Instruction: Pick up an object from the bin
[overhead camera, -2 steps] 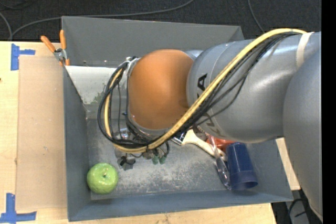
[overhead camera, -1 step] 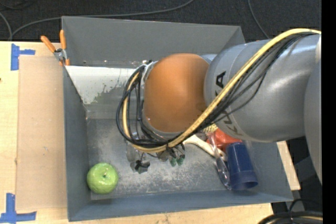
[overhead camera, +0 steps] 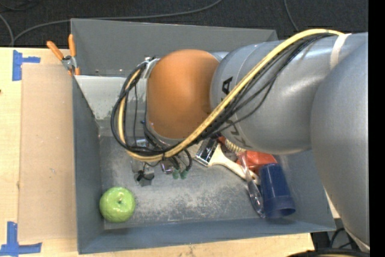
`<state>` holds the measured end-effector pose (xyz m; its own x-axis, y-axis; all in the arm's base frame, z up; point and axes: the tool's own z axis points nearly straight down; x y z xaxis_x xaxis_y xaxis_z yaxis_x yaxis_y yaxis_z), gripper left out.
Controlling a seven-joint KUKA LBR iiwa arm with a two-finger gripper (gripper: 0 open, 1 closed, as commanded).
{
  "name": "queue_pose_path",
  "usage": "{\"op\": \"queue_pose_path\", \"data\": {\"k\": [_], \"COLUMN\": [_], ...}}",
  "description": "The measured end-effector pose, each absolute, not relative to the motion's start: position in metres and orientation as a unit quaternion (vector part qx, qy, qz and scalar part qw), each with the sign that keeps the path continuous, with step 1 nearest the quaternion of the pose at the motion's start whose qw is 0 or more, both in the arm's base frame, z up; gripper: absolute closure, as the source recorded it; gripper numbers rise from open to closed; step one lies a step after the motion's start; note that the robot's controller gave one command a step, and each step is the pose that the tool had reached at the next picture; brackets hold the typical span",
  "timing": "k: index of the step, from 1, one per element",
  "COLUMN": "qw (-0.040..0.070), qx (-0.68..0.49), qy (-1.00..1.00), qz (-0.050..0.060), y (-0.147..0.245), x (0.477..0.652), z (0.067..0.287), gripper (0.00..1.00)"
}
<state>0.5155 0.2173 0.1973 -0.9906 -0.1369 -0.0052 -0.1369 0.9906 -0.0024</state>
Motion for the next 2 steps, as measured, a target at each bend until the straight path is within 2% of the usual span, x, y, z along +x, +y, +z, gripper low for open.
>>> {"op": "queue_pose_path", "data": {"k": [1,2], "qw": [0.001,0.002], "qx": [-0.088,-0.194], "qy": [0.996,0.981], "qz": [0.000,0.000], "y": [0.208,0.224], "x": [0.509,0.535], "z": [0.197,0.158], "gripper": [1.00,1.00]}}
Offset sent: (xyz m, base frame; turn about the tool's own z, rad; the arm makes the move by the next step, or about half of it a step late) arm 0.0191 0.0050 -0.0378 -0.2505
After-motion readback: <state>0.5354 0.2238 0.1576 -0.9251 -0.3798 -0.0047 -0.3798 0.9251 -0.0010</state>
